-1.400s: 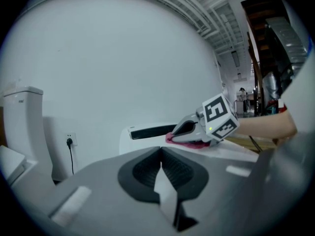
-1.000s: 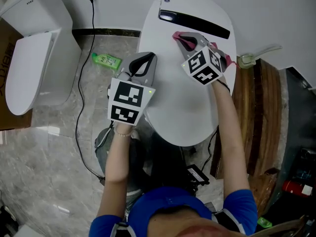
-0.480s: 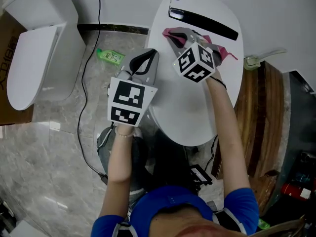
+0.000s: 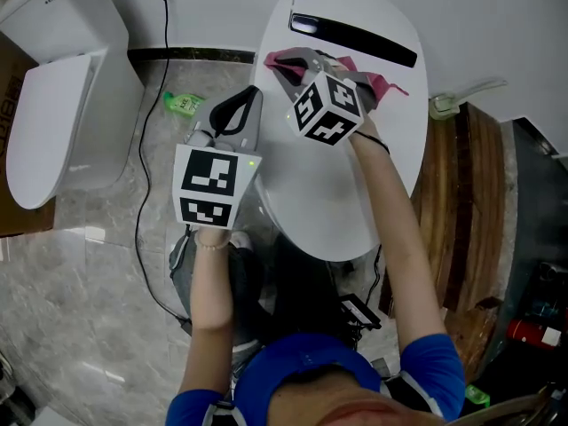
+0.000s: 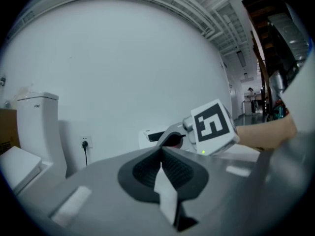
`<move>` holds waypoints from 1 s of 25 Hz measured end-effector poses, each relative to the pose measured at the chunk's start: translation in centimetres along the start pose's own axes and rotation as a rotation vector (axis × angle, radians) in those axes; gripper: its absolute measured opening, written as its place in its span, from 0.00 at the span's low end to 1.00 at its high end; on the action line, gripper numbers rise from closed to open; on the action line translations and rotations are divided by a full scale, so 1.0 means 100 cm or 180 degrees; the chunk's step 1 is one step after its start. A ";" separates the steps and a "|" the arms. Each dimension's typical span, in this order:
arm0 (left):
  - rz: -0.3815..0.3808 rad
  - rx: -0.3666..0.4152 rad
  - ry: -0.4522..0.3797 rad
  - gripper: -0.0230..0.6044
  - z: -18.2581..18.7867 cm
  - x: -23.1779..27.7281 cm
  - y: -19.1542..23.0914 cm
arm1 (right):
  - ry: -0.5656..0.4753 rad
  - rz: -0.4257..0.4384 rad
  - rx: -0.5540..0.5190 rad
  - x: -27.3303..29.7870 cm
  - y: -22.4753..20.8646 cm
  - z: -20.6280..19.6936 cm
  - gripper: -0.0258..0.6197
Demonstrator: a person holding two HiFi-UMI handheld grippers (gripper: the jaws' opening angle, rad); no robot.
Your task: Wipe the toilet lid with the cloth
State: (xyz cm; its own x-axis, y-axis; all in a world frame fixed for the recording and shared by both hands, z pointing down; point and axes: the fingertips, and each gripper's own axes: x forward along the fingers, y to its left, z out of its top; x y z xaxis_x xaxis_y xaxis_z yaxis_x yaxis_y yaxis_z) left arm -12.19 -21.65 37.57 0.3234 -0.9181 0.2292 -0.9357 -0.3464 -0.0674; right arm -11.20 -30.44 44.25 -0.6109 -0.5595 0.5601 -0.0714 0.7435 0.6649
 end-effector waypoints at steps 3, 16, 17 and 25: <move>0.0033 -0.0008 -0.0005 0.04 0.000 -0.002 0.003 | -0.0032 0.0071 0.0056 0.000 0.003 0.003 0.06; 0.0069 -0.0026 -0.0002 0.04 0.000 -0.001 0.006 | -0.0147 0.0293 0.0112 -0.004 0.020 0.015 0.06; 0.0080 -0.0026 -0.0001 0.04 0.000 -0.002 0.007 | -0.0159 0.0307 0.0106 -0.004 0.022 0.016 0.06; 0.0069 -0.0031 -0.0003 0.04 -0.001 -0.001 0.006 | -0.0266 0.0448 0.0049 -0.016 0.040 0.023 0.06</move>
State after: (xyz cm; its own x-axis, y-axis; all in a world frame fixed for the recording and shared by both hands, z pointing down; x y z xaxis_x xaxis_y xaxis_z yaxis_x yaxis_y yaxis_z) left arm -12.81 -21.77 37.57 0.3031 -0.9256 0.2268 -0.9438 -0.3245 -0.0628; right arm -12.32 -25.69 44.88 -0.6792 -0.4176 0.6036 0.0077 0.8183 0.5748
